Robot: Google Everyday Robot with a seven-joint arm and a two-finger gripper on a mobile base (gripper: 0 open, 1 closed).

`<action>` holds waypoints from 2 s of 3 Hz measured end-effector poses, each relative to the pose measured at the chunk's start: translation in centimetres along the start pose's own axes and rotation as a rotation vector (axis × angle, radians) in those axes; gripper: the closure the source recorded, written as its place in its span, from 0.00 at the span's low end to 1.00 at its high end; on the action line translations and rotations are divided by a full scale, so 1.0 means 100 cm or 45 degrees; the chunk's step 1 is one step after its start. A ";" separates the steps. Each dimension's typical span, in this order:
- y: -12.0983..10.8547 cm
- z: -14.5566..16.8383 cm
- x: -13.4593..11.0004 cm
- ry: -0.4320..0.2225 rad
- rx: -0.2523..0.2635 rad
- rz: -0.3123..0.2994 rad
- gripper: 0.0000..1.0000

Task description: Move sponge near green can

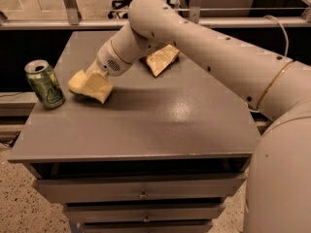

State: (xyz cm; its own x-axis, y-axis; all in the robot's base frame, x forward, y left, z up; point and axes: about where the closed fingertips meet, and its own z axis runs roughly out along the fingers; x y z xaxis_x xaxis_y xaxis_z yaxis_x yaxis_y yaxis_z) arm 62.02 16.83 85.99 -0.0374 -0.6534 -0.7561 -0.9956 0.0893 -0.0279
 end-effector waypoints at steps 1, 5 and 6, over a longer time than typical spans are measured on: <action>0.000 0.003 0.002 0.002 -0.004 0.005 0.30; 0.014 -0.061 0.023 -0.113 0.104 0.081 0.00; 0.026 -0.127 0.072 -0.239 0.250 0.146 0.00</action>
Offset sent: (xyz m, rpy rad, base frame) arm -0.0028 0.0043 0.0080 0.0197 -0.0050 0.0134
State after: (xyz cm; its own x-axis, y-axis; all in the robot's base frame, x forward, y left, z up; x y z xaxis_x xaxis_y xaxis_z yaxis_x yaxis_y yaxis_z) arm 58.11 2.79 88.75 -0.1141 -0.4817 -0.8689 -0.9494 0.3105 -0.0475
